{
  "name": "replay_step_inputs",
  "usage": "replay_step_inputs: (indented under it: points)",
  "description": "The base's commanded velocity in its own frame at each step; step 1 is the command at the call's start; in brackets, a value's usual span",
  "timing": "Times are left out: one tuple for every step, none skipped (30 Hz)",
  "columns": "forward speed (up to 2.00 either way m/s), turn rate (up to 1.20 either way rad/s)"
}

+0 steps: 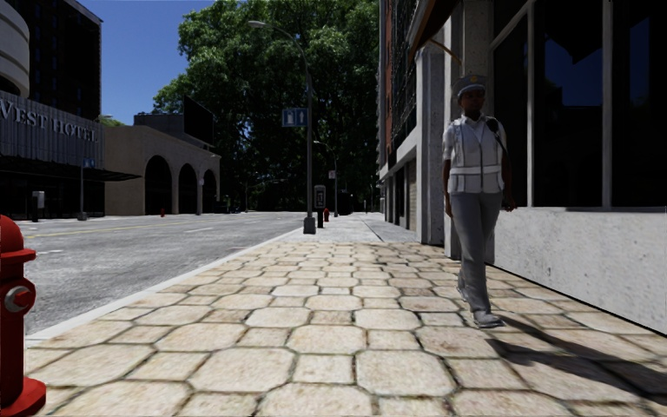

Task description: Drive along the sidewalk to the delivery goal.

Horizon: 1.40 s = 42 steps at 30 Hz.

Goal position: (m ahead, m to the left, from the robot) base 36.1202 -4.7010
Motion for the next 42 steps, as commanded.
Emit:
replay_step_inputs:
  points:
    - [2.0,0.0]
    - [2.0,0.0]
    - [2.0,0.0]
    - [2.0,0.0]
    - [2.0,0.0]
    - [2.0,0.0]
    - [2.0,0.0]
    - [2.0,0.0]
    - [2.0,0.0]
    - [2.0,-0.07]
    - [2.0,-0.09]
    - [2.0,-0.1]
    - [2.0,-0.14]
    - [2.0,-0.14]
    - [2.0,-0.19]
    - [2.0,-0.22]
    - [2.0,-0.23]
    - [2.0,-0.23]
    - [2.0,-0.23]
    - [2.0,-0.25]
    - [2.0,-0.26]
    - [2.0,-0.26]
    - [2.0,-0.27]
    - [2.0,-0.3]
    - [2.0,-0.31]
    - [2.0,-0.31]
    - [2.0,-0.31]
    - [2.0,-0.31]
    - [2.0,-0.31]
    - [2.0,-0.31]
    - [2.0,-0.31]
    - [2.0,-0.31]
    - [2.0,-0.31]
    - [2.0,-0.31]
    - [2.0,-0.31]
    - [2.0,-0.31]
    - [2.0,-0.23]
    - [2.0,0.0]
    - [2.0,0.0]
    - [2.0,0.0]
    - [2.0,0.0]
    - [2.0,0.0]
